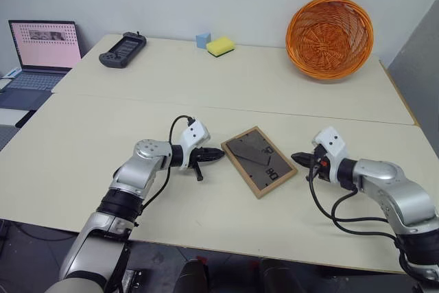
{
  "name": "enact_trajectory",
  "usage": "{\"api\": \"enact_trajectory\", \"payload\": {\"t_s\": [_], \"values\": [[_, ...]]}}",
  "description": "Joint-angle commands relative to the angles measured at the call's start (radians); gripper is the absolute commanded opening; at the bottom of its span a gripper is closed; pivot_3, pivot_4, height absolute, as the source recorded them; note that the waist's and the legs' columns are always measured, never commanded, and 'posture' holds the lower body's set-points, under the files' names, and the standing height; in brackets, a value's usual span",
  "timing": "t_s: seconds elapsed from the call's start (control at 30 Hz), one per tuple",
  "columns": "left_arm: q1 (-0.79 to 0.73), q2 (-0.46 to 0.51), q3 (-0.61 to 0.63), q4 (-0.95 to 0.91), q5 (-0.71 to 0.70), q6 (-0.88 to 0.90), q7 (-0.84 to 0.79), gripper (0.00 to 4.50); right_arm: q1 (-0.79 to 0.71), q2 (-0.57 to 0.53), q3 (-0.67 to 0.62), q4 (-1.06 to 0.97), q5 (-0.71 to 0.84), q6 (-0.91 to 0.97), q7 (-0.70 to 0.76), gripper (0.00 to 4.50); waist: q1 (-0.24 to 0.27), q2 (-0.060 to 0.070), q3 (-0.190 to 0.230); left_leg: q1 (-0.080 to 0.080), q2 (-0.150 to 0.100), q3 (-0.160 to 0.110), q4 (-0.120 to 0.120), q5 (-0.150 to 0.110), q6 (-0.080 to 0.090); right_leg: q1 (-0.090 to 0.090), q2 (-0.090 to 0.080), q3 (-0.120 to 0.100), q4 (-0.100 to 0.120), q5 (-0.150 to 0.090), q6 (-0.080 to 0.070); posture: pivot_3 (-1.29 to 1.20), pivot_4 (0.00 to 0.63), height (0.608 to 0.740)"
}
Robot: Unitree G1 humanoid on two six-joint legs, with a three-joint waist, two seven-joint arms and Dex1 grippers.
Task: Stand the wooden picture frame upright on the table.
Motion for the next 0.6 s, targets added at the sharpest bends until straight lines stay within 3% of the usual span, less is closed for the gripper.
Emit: {"api": "enact_trajectory", "payload": {"t_s": [0.03, 0.37, 0.6], "values": [[-0.033, -0.013, 0.001, 0.004, 0.008, -0.034, -0.030, 0.02, 0.042, -0.002, -0.015, -0.055, -0.003, -0.004, -0.010, 0.00, -0.001, 0.000, 0.000, 0.000, 0.000, 0.000, 0.000, 0.000, 0.000, 0.000, 0.000, 0.000, 0.000, 0.000, 0.000, 0.00, 0.150, 0.740], [-0.041, -0.016, 0.017, 0.009, 0.016, -0.029, -0.048, 0.02, 0.014, 0.040, -0.003, 0.003, -0.032, -0.035, -0.035, 0.00, -0.003, 0.000, 0.000, 0.000, 0.000, 0.000, 0.001, 0.000, 0.000, 0.000, 0.000, 0.000, 0.001, 0.000, 0.000, 0.00, 0.150, 0.740], [-0.085, -0.052, 0.010, 0.102, 0.044, -0.074, -0.024, 0.02, 0.015, 0.084, 0.000, -0.116, 0.017, 0.057, -0.043, 0.00, -0.002, 0.000, 0.000, 0.000, 0.000, -0.001, 0.001, 0.000, 0.000, 0.000, 0.000, 0.000, 0.001, 0.000, 0.000, 0.00, 0.150, 0.740]]}}
